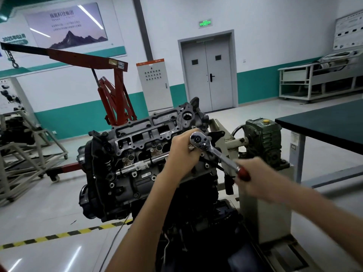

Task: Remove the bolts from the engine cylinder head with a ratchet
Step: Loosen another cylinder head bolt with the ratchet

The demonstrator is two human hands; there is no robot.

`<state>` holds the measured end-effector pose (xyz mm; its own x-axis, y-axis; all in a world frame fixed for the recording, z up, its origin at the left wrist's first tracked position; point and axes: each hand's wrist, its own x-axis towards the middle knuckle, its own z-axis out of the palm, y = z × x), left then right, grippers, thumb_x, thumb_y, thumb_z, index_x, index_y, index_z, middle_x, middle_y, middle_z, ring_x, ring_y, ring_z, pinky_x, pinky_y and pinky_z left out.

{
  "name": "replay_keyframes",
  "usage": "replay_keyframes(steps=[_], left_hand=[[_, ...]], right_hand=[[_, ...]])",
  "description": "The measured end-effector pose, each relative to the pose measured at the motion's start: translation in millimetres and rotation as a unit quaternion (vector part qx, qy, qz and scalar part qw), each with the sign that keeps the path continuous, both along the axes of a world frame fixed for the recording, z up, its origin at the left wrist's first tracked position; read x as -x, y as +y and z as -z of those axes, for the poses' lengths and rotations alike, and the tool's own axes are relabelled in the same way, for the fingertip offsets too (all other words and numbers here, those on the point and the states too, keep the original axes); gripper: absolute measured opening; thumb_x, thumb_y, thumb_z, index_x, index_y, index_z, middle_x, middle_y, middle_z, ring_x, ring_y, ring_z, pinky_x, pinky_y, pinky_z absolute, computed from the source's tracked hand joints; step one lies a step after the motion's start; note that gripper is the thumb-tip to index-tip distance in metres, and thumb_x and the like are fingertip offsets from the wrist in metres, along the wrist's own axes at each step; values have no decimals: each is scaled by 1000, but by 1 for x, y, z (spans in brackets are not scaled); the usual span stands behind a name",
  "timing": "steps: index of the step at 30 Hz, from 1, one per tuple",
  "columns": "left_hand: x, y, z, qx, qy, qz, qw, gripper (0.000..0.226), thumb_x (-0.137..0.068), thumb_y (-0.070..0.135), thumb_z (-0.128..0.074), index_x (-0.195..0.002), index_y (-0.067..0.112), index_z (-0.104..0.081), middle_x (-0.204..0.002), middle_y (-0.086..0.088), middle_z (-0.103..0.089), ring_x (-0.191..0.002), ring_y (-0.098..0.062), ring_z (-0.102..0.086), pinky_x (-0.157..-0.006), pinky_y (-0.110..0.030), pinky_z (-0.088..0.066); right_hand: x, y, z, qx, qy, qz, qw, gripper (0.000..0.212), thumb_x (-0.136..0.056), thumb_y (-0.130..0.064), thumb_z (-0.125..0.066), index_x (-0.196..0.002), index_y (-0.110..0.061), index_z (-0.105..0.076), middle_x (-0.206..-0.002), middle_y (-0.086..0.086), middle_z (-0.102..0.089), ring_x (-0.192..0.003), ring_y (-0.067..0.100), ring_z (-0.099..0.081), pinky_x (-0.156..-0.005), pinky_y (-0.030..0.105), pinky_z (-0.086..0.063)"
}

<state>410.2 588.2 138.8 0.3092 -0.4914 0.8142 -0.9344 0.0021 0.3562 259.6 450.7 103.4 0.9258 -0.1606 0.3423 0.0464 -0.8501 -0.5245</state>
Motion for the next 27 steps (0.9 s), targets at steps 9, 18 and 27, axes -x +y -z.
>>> replay_keyframes(steps=[9,18,27], left_hand=[[16,-44,12,139,115,72,981,49,-98,11,-50,-51,14,-37,-46,2,-33,-42,-9,-27,-42,-25,-22],[14,-47,12,139,150,70,976,51,-100,15,-49,-55,-2,-34,-49,-19,-32,-47,-18,-29,-46,-32,-24],[-3,-36,6,49,111,84,989,51,-99,17,-52,-52,0,-42,-47,-14,-39,-45,-16,-32,-45,-33,-25]], right_hand=[[1,-20,5,20,-39,38,998,12,-79,-3,-61,-76,-14,-57,-62,1,-58,-53,12,-54,-53,22,-47],[-19,73,54,-274,-112,41,954,28,-78,3,-56,-65,-19,-45,-47,-3,-43,-36,6,-40,-38,20,-34],[2,-43,-36,198,-17,52,979,12,-82,-14,-61,-81,-22,-52,-63,-10,-54,-55,2,-55,-50,9,-39]])
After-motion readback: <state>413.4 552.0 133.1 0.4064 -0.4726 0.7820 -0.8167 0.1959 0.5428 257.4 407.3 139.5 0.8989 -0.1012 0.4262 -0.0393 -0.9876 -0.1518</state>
